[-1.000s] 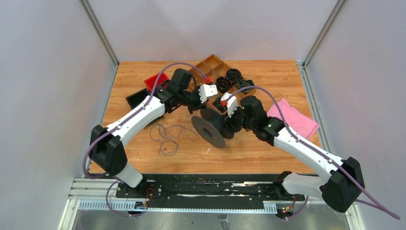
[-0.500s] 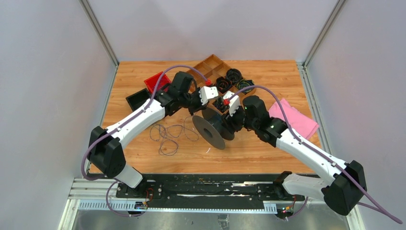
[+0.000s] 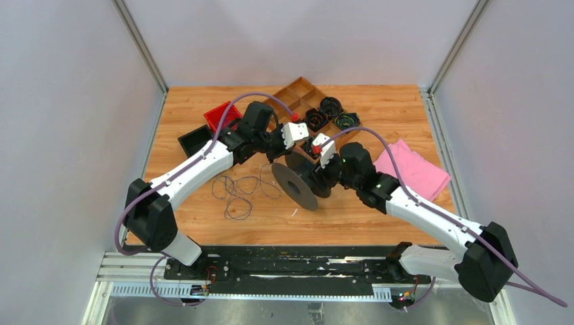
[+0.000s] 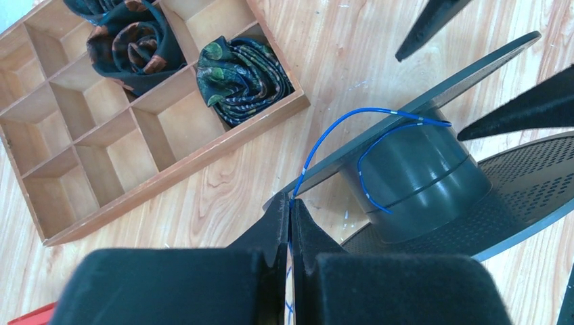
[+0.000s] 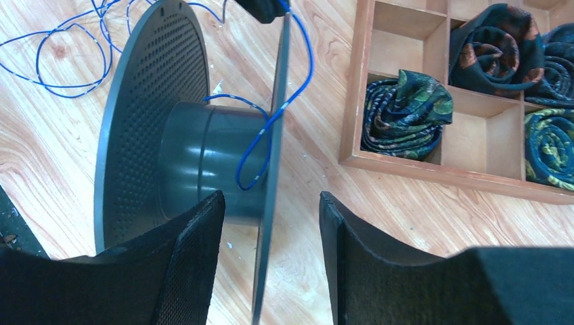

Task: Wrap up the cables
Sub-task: Wrap the cable around the cable reel.

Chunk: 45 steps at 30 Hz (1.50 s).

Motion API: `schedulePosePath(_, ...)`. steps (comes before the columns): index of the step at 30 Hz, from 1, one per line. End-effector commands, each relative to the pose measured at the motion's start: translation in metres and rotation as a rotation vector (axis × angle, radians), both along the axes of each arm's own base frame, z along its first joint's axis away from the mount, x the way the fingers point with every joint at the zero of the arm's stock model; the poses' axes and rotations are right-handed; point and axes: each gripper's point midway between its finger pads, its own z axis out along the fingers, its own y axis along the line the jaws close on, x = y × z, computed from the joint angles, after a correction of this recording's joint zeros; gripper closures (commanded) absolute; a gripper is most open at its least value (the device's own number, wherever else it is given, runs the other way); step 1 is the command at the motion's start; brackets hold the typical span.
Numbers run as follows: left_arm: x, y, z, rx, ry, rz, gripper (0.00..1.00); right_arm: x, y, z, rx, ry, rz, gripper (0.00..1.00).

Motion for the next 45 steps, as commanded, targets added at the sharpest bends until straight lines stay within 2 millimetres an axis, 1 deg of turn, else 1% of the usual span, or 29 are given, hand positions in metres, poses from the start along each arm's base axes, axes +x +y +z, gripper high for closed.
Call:
schedulePosePath(1, 0.0, -0.003, 0.01, -0.019, -0.039, -0.006, 1.0, 0.006, 0.01, 0.002, 0.042, -0.073, -0.015, 0.46)
schedulePosePath(4, 0.001, -0.003, 0.009, -0.019, -0.035, -0.002, 1.0, 0.007, 0.014, 0.004, 0.051, -0.104, -0.012, 0.46)
schedulePosePath(8, 0.001, -0.003, 0.007, -0.018, -0.027, 0.0, 0.99, 0.011, 0.015, 0.008, 0.04, -0.153, -0.038, 0.46)
schedulePosePath(13, 0.0, -0.003, 0.008, -0.019, -0.029, 0.002, 1.0, 0.017, 0.021, 0.013, 0.06, -0.16, -0.051, 0.46)
schedulePosePath(19, 0.0, -0.002, 0.007, -0.015, -0.027, 0.003, 0.99, 0.021, 0.023, 0.008, 0.043, -0.145, -0.06, 0.47)
schedulePosePath(25, -0.001, -0.003, 0.006, -0.015, -0.023, -0.002, 1.0, 0.022, 0.022, 0.01, 0.042, -0.154, -0.068, 0.5)
schedulePosePath(35, -0.003, -0.001, 0.004, -0.009, -0.021, -0.001, 1.0, 0.024, 0.019, 0.012, 0.036, -0.161, -0.079, 0.64)
schedulePosePath(45, -0.005, 0.002, 0.001, 0.0, -0.017, -0.002, 1.0, 0.024, 0.018, 0.009, 0.018, -0.155, -0.077, 0.8)
